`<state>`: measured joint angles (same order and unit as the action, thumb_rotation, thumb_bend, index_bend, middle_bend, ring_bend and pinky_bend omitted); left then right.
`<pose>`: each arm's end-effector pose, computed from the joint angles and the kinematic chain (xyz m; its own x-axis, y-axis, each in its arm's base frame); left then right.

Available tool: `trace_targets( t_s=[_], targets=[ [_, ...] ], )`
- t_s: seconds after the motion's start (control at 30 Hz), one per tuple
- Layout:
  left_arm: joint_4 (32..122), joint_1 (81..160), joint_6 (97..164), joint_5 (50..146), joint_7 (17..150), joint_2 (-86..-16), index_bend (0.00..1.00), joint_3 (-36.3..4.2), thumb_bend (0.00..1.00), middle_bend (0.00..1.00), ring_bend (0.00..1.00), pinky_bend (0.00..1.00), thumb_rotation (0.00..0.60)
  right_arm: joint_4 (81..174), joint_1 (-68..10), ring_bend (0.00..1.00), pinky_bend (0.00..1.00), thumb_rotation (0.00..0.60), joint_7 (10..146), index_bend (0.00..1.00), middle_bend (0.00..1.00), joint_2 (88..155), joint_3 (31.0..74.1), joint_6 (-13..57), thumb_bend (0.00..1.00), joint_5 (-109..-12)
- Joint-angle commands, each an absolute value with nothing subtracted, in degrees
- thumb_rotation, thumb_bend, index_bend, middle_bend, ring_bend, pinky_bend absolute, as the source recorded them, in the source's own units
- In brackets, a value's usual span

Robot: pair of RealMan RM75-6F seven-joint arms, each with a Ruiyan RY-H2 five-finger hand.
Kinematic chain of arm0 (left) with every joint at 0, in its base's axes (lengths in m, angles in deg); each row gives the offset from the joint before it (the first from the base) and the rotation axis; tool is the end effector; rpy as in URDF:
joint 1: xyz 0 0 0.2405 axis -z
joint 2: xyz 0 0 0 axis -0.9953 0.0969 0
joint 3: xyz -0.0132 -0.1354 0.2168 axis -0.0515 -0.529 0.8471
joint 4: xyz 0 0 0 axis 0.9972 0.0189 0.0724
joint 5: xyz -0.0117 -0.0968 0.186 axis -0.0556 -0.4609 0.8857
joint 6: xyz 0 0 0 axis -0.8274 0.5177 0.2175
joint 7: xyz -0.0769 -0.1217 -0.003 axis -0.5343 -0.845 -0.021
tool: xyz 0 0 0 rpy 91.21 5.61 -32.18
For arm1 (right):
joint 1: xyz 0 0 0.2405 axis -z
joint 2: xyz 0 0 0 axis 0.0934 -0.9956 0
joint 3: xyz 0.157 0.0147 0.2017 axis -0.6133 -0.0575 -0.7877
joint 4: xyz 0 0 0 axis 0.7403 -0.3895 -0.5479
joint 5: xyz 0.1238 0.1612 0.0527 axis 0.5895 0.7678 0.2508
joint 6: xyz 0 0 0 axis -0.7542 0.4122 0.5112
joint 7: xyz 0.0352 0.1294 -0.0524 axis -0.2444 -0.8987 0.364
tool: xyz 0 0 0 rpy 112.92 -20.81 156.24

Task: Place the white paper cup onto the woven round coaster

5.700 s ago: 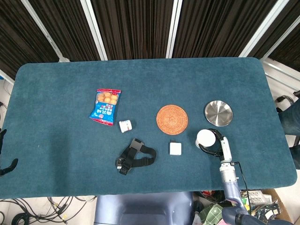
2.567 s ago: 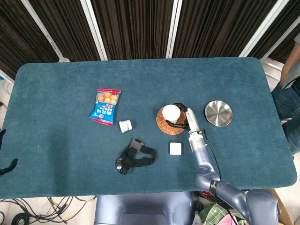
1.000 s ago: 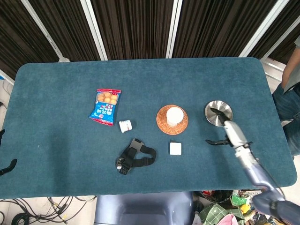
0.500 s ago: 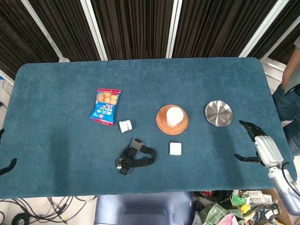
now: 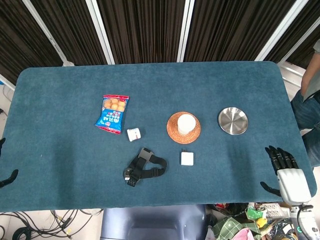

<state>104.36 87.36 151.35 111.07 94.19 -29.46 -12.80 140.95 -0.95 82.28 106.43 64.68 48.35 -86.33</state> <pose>-0.3186 0.1735 0.1751 0.4710 0.0252 0.8818 0.8600 0.2093 -0.4653 -0.3086 -0.1720 0.1398 0.4492 0.0223 0.8931 -0.8895 -0.0821 0.4494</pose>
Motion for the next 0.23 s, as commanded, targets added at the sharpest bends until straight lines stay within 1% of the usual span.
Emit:
trace_targets(
  t_s=[0.03,0.23],
  targets=[
    [104.32,87.37,151.34,111.08,94.22,-29.47,0.0,-12.79,0.27,0.02,0.0,0.0,0.6,141.05,-0.44,0.06,0.1,0.6,83.42,0.02,0.04,107.03,64.64,49.32,0.05,-87.23],
    [104.41,87.17,151.88,111.73,94.36,-29.53,0.0,-12.59,0.27,0.02,0.0,0.0,0.6,140.38,-0.38,0.06,0.1,0.6,83.1,0.02,0.04,107.87,64.15,48.72,0.05,-87.13]
  ],
)
